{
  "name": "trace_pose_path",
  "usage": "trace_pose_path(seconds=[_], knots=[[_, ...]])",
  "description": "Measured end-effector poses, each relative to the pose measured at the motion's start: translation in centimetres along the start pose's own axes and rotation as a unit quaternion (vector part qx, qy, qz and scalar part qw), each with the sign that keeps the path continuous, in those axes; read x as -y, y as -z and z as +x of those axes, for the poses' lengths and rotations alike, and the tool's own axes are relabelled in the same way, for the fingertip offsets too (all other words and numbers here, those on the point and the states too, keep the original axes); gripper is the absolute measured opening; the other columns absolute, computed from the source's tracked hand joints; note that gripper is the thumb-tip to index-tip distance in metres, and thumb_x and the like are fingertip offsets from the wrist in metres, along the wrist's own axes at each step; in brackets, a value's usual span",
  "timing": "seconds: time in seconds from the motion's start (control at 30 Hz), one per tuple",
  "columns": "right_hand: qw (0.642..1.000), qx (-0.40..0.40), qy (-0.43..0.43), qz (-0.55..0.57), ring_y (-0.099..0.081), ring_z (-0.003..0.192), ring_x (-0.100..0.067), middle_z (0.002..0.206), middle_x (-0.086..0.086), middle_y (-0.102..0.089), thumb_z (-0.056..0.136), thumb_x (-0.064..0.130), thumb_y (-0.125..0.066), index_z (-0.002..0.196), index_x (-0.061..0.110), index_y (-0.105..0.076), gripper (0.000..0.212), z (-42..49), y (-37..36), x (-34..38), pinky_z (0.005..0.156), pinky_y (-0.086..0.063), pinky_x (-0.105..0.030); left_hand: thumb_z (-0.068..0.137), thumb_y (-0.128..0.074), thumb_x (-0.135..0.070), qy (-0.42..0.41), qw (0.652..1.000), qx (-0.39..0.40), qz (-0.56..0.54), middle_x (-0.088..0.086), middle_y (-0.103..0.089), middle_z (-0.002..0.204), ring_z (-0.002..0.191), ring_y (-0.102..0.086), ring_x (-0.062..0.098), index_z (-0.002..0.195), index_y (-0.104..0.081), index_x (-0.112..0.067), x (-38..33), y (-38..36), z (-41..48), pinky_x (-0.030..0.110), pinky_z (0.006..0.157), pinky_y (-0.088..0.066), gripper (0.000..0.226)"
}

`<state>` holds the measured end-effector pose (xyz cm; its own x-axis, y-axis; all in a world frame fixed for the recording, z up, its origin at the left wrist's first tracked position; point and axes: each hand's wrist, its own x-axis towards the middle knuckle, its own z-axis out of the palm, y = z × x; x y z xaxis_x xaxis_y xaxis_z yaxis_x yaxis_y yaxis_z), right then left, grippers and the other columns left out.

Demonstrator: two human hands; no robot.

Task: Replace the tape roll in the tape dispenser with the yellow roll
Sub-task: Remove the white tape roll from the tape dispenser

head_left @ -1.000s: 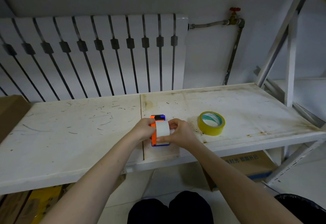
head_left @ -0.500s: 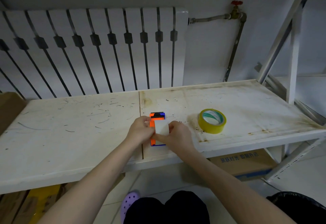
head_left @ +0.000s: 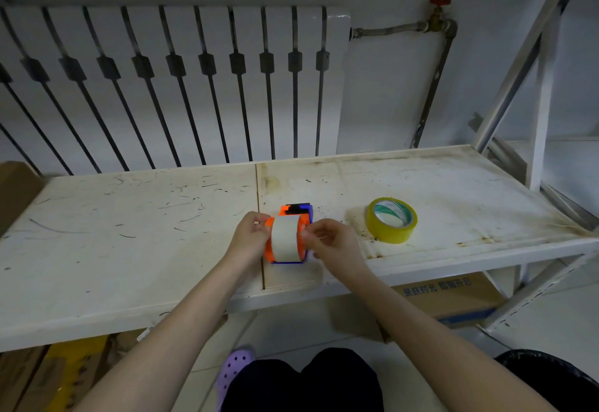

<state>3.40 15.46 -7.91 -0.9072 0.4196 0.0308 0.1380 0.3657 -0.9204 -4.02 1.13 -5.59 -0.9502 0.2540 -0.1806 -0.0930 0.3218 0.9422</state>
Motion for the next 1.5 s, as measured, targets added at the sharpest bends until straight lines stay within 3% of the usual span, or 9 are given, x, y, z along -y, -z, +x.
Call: trace_pose_path(seconds=[0.1, 0.27, 0.5, 0.63, 0.77, 0.97, 1.07, 1.23, 1.5], knots=[[0.997, -0.071, 0.008, -0.036, -0.058, 0.105, -0.020, 0.107, 0.000, -0.061, 0.083, 0.019, -0.066, 0.106, 0.020, -0.057, 0.025, 0.9, 1.3, -1.0, 0.090, -0.051, -0.037, 0.096, -0.038, -0.010, 0.042, 0.995, 0.028, -0.086, 0.015, -0.060, 0.115, 0.097, -0.057, 0.026, 0.110, -0.061, -0.012, 0.4, 1.2, 0.4, 0.034, 0.073, -0.049, 0.026], [0.991, 0.097, 0.009, -0.097, -0.034, 0.134, -0.020, 0.148, -0.003, -0.030, 0.071, 0.013, -0.077, 0.146, 0.020, -0.022, 0.093, 1.9, 1.3, -0.9, 0.107, -0.040, -0.039, 0.096, -0.036, -0.004, 0.087, 0.978, 0.081, -0.174, 0.012, -0.065, 0.098, 0.083, -0.060, 0.022, 0.095, -0.065, -0.012, 0.1, 2.0, 0.8, 0.031, 0.067, -0.051, 0.030], [0.973, -0.004, 0.074, -0.220, -0.064, 0.099, -0.018, 0.107, -0.002, -0.070, 0.075, 0.016, -0.069, 0.113, 0.015, -0.066, 0.038, 2.6, 1.7, -0.2, 0.082, -0.052, -0.026, 0.092, -0.050, -0.037, 0.165, 0.935, 0.090, -0.301, 0.009, -0.068, 0.076, 0.071, -0.064, 0.019, 0.086, -0.064, -0.008, -0.1, 2.5, 1.1, 0.031, 0.070, -0.052, 0.033], [0.936, 0.004, 0.137, -0.325, -0.061, 0.104, -0.019, 0.098, -0.003, -0.073, 0.079, 0.019, -0.064, 0.106, 0.017, -0.071, 0.028, 2.6, 1.6, 0.2, 0.092, -0.050, -0.035, 0.073, -0.073, -0.044, -0.002, 0.999, 0.022, 0.049, 0.002, -0.059, 0.097, 0.084, -0.060, 0.017, 0.110, -0.058, -0.019, -0.4, 1.5, 1.3, 0.026, 0.069, -0.046, 0.047], [0.910, 0.031, 0.152, -0.385, -0.059, 0.109, -0.026, 0.101, -0.004, -0.072, 0.081, 0.021, -0.059, 0.101, 0.019, -0.072, 0.025, 2.6, 1.2, 0.0, 0.088, -0.051, -0.039, 0.085, -0.063, -0.029, -0.190, 0.943, -0.031, 0.272, 0.005, -0.062, 0.105, 0.090, -0.057, 0.016, 0.114, -0.063, -0.018, -0.1, 0.7, 1.0, 0.025, 0.077, -0.045, 0.031], [0.927, 0.120, 0.144, -0.325, -0.041, 0.131, -0.020, 0.141, -0.002, -0.050, 0.081, 0.012, -0.063, 0.136, 0.019, -0.046, 0.058, 2.4, 1.8, 1.6, 0.106, -0.037, -0.034, 0.079, -0.057, -0.058, -0.187, 0.909, -0.020, 0.373, 0.000, -0.055, 0.118, 0.107, -0.056, 0.021, 0.125, -0.053, -0.024, -0.8, 0.3, -1.5, 0.032, 0.086, -0.050, 0.057], [0.879, 0.262, 0.133, -0.376, -0.032, 0.138, -0.020, 0.151, -0.001, -0.036, 0.079, 0.027, -0.072, 0.146, 0.021, -0.027, 0.080, 2.4, 1.5, 2.6, 0.115, -0.024, -0.043, 0.063, -0.059, -0.069, -0.141, 0.847, -0.010, 0.513, 0.001, -0.051, 0.117, 0.108, -0.052, 0.024, 0.124, -0.045, -0.024, -1.1, -0.8, -3.0, 0.037, 0.085, -0.048, 0.078], [0.806, 0.280, 0.150, -0.499, -0.049, 0.124, -0.024, 0.130, -0.003, -0.055, 0.080, 0.028, -0.067, 0.130, 0.019, -0.045, 0.055, 2.8, 0.9, 2.3, 0.113, -0.017, -0.056, 0.066, -0.067, -0.048, -0.143, 0.857, -0.020, 0.494, 0.003, -0.051, 0.121, 0.111, -0.050, 0.024, 0.127, -0.046, -0.020, -0.2, -0.5, -2.8, 0.034, 0.084, -0.048, 0.071], [0.822, 0.207, 0.156, -0.507, -0.056, 0.110, -0.024, 0.115, -0.005, -0.061, 0.077, 0.029, -0.067, 0.117, 0.015, -0.051, 0.046, 2.2, 0.1, 1.1, 0.108, -0.031, -0.047, 0.071, -0.072, -0.033, -0.201, 0.890, 0.080, 0.401, 0.003, -0.049, 0.126, 0.119, -0.048, 0.020, 0.142, -0.039, -0.022, 0.1, 1.9, -1.9, 0.020, 0.087, -0.037, 0.079]])
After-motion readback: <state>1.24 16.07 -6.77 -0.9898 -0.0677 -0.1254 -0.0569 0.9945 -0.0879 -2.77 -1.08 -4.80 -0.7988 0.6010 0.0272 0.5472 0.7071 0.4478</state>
